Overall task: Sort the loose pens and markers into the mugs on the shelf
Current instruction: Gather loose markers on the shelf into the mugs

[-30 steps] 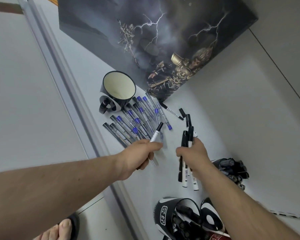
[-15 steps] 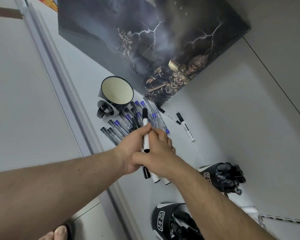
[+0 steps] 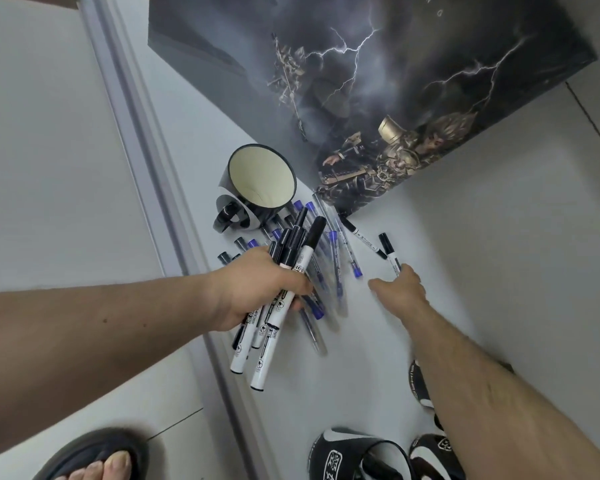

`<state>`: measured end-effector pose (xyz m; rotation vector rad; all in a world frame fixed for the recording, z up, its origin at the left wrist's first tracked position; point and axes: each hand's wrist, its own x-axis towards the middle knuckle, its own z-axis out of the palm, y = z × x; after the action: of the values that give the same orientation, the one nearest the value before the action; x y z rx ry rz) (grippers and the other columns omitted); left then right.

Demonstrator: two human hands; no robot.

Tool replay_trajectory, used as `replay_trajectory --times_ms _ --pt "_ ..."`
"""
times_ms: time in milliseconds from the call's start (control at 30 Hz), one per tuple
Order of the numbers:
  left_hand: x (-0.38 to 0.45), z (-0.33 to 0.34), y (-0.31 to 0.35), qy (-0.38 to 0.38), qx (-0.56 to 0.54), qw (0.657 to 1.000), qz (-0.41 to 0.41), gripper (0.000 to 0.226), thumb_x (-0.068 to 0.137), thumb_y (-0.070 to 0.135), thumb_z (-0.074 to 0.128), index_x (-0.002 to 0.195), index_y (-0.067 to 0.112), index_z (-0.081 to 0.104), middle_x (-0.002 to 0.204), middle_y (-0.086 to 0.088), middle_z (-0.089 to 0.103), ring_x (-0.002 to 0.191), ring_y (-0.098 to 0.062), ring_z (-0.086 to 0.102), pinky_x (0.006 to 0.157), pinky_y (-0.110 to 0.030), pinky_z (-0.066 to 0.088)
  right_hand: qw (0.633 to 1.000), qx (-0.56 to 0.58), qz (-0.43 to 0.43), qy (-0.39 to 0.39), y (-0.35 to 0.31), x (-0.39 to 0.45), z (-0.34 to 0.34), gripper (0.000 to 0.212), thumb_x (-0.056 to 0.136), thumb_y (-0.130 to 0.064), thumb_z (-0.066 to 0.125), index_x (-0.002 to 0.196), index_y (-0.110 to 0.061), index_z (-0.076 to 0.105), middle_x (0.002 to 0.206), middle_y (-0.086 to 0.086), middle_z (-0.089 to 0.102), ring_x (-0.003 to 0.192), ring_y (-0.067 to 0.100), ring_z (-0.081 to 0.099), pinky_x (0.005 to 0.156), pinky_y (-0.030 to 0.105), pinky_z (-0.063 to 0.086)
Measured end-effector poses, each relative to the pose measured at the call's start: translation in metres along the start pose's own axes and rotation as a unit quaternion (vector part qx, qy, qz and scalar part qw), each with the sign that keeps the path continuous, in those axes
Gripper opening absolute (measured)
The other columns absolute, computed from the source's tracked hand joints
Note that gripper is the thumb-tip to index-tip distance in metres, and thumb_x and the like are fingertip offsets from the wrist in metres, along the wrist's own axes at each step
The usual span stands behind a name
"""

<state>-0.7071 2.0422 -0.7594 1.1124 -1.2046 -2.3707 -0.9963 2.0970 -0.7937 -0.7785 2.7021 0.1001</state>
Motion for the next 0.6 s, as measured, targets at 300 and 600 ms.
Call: replay_trajectory --times_ms 300,600 --pt "0.002 0.001 0.001 -0.012 0.038 0.999 -0.004 0.013 0.074 -0.002 0.067 0.069 0.008 0.061 0.064 -0.015 0.064 0.059 -0.024 0.056 0.058 -0.027 0.048 0.993 0.03 0.09 0.077 0.009 0.007 -0.005 0.03 0.088 -0.011 0.053 0.116 0.001 0.059 0.112 0.021 0.064 0.095 0.035 0.061 0.072 0.03 0.045" --pt "-0.003 0.005 -0.006 -0.018 0.043 0.999 -0.005 0.024 0.067 -0.01 0.066 0.059 0.011 0.058 0.063 -0.014 0.062 0.058 -0.023 0.056 0.058 -0.024 0.047 0.991 0.059 -0.119 0.035 -0.053 -0.012 0.01 0.009 0.093 -0.008 0.051 0.095 -0.015 0.056 0.084 0.004 0.055 0.078 0.028 0.051 0.059 0.027 0.036"
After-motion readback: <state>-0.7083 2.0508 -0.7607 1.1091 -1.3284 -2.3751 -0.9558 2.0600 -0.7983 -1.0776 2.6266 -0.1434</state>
